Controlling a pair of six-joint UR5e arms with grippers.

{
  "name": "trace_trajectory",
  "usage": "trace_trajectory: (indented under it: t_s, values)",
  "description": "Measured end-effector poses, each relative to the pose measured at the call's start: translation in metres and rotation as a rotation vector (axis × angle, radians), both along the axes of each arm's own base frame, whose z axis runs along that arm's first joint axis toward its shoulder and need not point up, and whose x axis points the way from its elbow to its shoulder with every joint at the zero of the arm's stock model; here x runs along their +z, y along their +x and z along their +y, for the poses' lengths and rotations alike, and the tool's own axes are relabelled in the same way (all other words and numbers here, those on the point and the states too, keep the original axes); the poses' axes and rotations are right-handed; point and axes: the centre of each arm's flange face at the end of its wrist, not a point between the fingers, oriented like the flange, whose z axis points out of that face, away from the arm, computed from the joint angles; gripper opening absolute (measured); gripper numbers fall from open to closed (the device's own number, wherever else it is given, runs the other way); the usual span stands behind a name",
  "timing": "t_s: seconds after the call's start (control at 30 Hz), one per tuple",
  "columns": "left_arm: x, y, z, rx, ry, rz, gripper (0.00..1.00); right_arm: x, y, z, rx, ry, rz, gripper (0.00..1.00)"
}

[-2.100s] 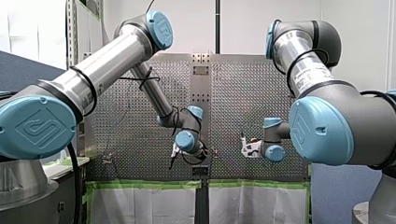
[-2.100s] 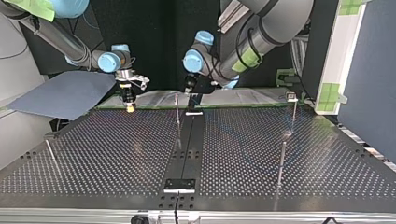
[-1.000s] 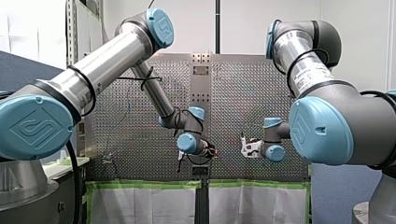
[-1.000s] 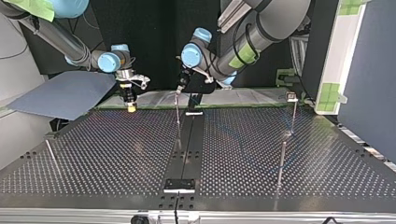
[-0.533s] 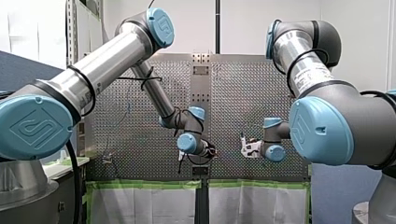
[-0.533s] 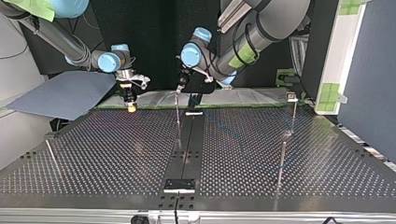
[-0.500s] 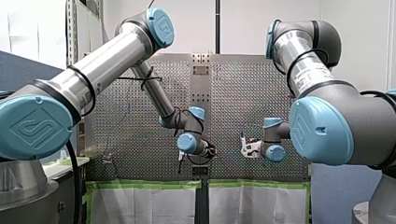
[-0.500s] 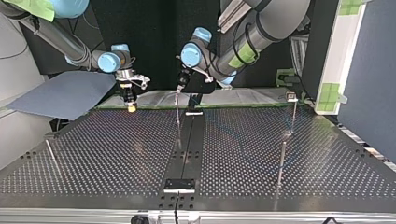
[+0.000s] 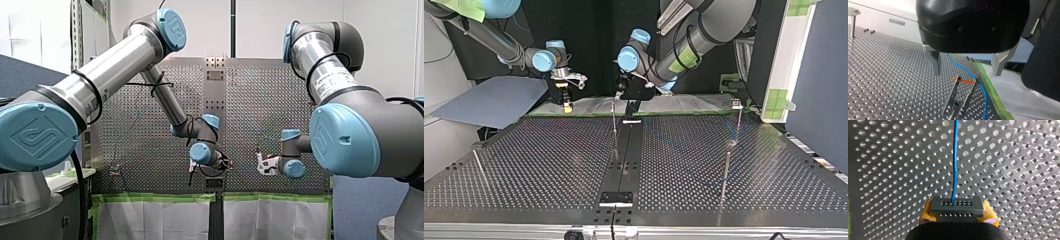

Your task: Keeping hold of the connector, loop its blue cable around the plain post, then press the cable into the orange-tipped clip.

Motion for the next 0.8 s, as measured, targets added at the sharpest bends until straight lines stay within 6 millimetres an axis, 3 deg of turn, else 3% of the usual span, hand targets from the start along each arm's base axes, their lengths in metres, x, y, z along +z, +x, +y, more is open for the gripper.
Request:
trace_trajectory:
  t_s: [0.3,0.8]
  values:
    - [-0.006,-0.007,0.012,0.044,0.078,0.036,1.00,-0.018,-0.004,0.033,-0.025,0.034,0.048,0.00]
    - [-0.009,-0.011,0.016,0.049,0.096,0.048,1.00,-0.025,0.006,0.058,0.010,0.044,0.078,0.00]
